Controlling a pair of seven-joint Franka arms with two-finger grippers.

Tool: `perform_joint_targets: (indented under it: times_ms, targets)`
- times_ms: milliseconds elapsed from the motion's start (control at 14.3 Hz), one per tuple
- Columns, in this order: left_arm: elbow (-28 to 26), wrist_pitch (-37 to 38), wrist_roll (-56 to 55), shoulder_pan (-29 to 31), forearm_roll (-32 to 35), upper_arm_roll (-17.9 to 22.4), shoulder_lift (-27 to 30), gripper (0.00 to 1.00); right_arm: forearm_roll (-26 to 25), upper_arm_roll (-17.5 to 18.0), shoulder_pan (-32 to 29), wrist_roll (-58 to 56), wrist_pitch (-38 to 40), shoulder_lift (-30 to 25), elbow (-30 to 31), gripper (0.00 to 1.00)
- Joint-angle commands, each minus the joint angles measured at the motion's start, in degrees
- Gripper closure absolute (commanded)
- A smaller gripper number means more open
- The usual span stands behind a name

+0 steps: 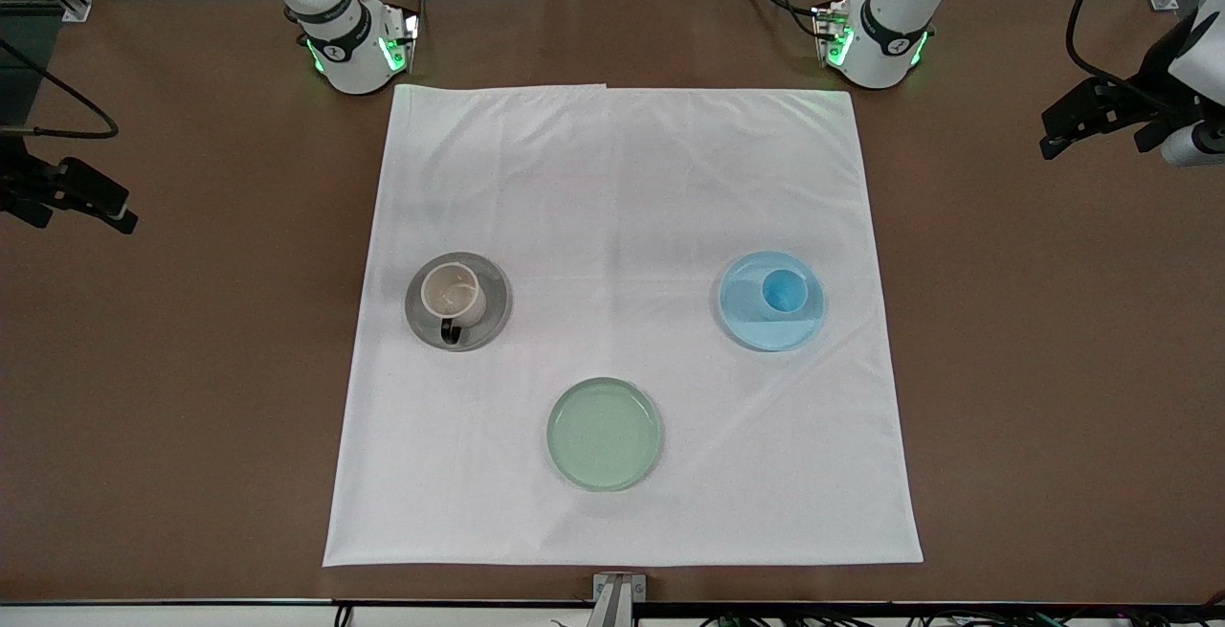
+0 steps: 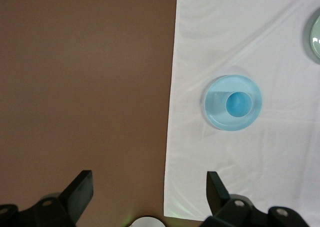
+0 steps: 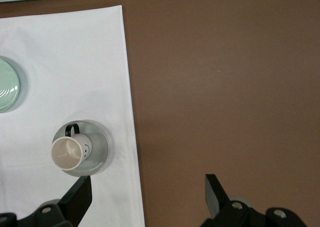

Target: Place blue cup in blue plate and white mug in gray plate

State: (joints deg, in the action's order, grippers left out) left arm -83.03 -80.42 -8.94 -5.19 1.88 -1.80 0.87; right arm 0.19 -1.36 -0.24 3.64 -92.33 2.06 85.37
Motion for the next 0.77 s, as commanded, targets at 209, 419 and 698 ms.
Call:
perform_joint_targets:
  times_ms: [209, 419, 698]
  targets:
    - [-1.2, 0.0, -0.1, -0.3, -0.9, 0.2, 1.2, 0.00, -0.3, 0.7, -0.9, -0.6, 1.1, 0.1, -1.7, 0.00]
    - [-1.2, -0.4, 0.1, -0.5, -0.9, 0.1, -0.1, 0.00, 0.0, 0.6, -1.0, -0.4, 1.1, 0.1, -1.7, 0.00]
    - [-1.1, -0.5, 0.1, -0.2, -1.1, -0.1, -0.3, 0.00, 0.5, 0.7, -2.0, -0.4, 1.1, 0.1, -1.7, 0.00]
